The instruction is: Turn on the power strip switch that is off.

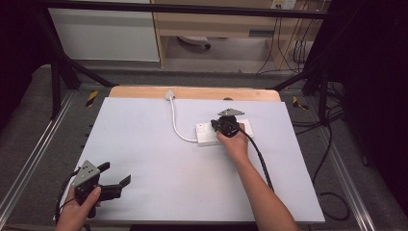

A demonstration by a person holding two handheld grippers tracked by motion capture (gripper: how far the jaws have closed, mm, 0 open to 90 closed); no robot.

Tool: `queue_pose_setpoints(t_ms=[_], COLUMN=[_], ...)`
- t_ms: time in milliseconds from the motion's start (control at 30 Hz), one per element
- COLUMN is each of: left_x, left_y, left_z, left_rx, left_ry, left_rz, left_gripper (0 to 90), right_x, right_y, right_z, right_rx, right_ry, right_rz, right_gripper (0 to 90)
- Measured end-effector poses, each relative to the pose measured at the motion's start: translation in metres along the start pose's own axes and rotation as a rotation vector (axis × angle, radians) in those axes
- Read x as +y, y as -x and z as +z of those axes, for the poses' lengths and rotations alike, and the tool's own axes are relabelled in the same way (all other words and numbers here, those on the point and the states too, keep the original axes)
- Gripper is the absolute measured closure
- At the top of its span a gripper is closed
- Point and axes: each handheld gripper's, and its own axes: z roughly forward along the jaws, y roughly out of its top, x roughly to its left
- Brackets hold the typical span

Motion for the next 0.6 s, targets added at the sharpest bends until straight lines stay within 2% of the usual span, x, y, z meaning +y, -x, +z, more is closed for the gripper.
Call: queue_pose_setpoints(t_ms=[67, 267, 600], left_x=[0.000, 0.000, 0.000], left_y=[0.000, 0.000, 0.000], left_z=[0.000, 0.000, 0.000], left_rx=[0.001, 0.000, 0.001], left_ry=[-0.001, -0.002, -0.003], left_rz=[0.000, 0.004, 0.001], left_gripper=[5.8, 5.8, 5.8], right_x=[0.002, 0.007, 0.010], right_y=[0.000, -0.002, 0.000], right_z=[-0.002, -0.008, -0.013], right_rx=[0.002, 0.009, -0.003], right_ry=[0.014, 0.032, 0.039], right_rz=[0.010, -0.005, -0.004], right_gripper=[90.0, 90.0, 89.8])
